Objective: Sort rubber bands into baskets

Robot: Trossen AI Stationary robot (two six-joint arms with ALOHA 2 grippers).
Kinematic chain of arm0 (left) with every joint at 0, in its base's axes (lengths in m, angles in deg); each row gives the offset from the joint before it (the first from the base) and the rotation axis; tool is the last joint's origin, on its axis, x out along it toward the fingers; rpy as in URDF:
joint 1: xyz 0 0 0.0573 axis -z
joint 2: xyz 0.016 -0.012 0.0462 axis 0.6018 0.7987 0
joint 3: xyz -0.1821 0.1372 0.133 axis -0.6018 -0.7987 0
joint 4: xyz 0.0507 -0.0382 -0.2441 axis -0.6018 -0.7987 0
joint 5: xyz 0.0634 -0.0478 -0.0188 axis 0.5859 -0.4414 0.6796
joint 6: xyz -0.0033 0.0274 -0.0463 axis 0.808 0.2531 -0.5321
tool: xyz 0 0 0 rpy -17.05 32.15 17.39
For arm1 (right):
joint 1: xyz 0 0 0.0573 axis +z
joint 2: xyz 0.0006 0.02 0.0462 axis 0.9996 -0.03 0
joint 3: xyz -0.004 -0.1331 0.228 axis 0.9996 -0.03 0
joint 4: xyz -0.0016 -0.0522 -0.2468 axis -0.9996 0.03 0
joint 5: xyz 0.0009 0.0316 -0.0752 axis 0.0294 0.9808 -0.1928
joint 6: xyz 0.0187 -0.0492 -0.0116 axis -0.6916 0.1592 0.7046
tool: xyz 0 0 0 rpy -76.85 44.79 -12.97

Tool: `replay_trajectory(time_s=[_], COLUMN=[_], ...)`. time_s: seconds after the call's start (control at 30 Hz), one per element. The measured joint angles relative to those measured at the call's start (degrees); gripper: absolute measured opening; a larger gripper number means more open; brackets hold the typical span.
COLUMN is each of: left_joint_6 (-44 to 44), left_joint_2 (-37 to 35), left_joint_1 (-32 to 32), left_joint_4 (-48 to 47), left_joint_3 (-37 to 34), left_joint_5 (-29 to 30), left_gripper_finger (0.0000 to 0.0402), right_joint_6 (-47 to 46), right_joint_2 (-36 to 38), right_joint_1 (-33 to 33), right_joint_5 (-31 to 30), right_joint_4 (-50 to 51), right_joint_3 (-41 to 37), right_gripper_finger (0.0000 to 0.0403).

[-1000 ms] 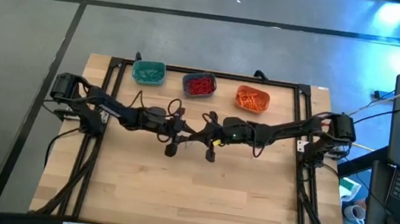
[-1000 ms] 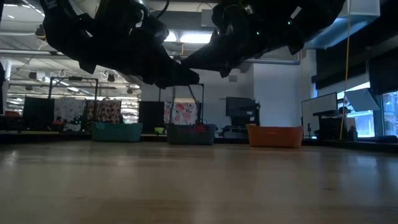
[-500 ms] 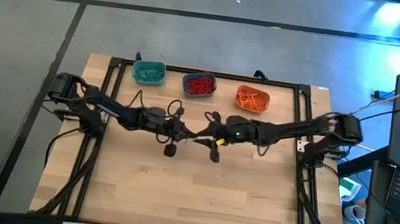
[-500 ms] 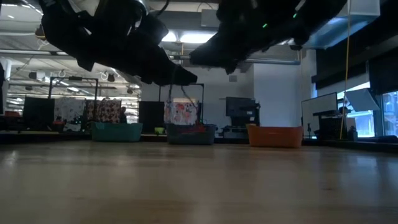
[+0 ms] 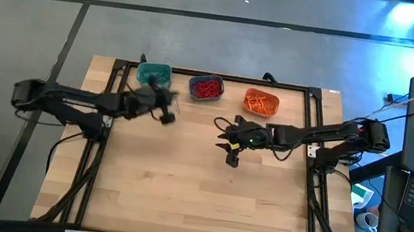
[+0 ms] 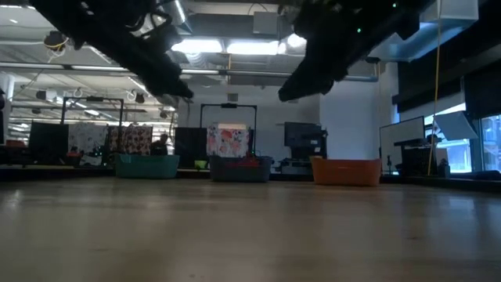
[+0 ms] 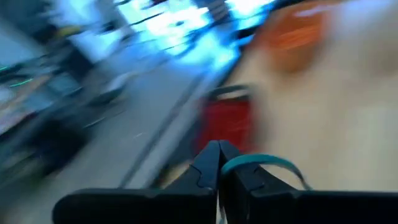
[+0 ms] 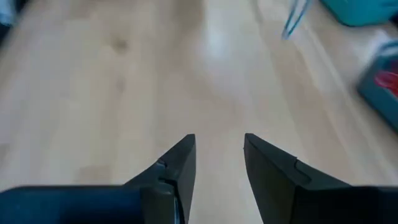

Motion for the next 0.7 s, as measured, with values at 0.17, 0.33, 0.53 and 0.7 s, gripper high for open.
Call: replay_trajectory(time_s=[0.17,0.33,0.53,0.7], left_joint_6=[1.31,0.97,-3.45,-4.57], left_joint_2=[-4.43,-3.71,0.41,5.97], left_joint_1=[-11.23,-22.5,-31.09,-34.83], left_joint_4=[-3.66,-3.07,-3.11,-2.83], left_joint_3=[0.0,0.0,0.0,0.0], left_joint_5=[7.0,7.04,2.28,-0.02], left_gripper_finger=[0.0003,0.0006,0.0007,0.0015], right_joint_6=[-0.03,-0.05,-0.03,-0.03], right_joint_2=[-1.97,-3.2,-3.43,-3.5], right_joint_1=[0.0,0.0,0.0,0.0], right_joint_5=[-6.63,-9.2,-9.2,-9.19], right_joint_4=[0.83,0.64,0.41,0.43], right_joint_3=[0.0,-0.04,0.0,0.01], right_gripper_finger=[0.0136,0.0136,0.0136,0.0136])
